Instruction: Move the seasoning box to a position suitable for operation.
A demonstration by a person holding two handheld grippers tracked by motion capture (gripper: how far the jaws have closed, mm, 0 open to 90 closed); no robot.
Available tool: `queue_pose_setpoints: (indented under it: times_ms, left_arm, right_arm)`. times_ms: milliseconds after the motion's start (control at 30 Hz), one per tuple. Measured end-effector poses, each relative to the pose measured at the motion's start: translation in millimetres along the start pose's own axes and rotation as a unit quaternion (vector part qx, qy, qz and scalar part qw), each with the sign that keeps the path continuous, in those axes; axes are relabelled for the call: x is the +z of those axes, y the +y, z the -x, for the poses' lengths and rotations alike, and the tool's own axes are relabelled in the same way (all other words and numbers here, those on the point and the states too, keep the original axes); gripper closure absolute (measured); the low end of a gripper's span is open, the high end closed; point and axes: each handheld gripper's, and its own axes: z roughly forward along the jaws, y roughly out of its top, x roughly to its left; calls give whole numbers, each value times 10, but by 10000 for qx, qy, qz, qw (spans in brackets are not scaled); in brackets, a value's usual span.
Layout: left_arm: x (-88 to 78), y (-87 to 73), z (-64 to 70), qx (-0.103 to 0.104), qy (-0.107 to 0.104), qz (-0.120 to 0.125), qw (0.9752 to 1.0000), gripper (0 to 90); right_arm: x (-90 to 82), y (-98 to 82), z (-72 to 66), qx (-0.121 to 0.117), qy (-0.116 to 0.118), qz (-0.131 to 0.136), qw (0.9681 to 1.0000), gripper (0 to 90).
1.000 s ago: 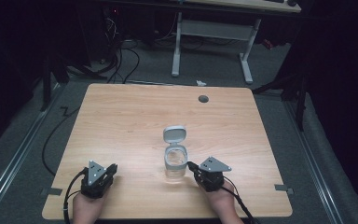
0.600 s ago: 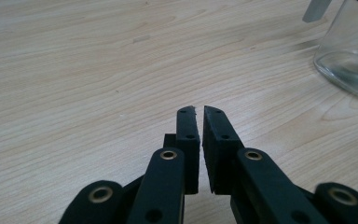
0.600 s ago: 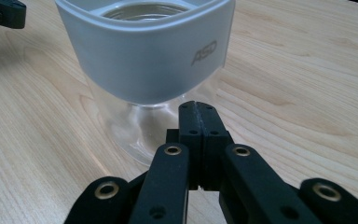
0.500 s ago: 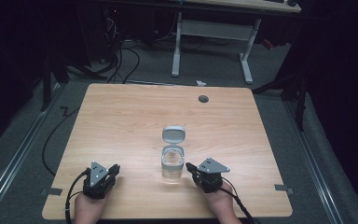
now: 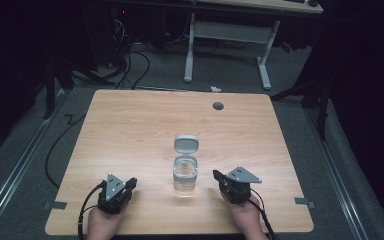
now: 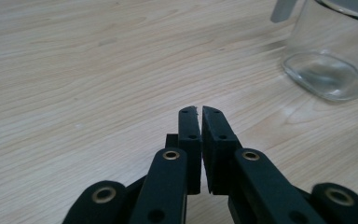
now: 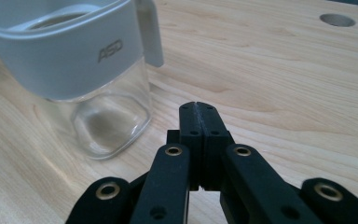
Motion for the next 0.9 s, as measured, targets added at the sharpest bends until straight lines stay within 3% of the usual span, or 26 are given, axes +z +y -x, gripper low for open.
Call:
queue_pose_setpoints:
  times_ms: [200,333,400,533,800,900]
  left_arm:
    - [33,-22,180,-32,-305,-122,9995,882]
    - [45,-33,307,-230,-486,-198,9984,893]
    - [46,-79,423,-170,-605,-257,9977,893]
    - [45,-104,534,-98,-738,-318,9967,877]
    - [120,-80,647,-90,-808,-351,9961,895]
    - [105,-114,707,-201,-870,-359,9954,896]
  right_arm:
    - [-30,29,57,71,-38,139,9999,874]
    - [-29,51,103,148,-8,249,9996,877]
    - [-17,61,119,150,18,251,9996,876]
    - [-3,81,131,123,21,245,9996,875]
    - [-42,168,197,98,56,303,9995,865]
    - [-46,208,255,115,42,353,9993,872]
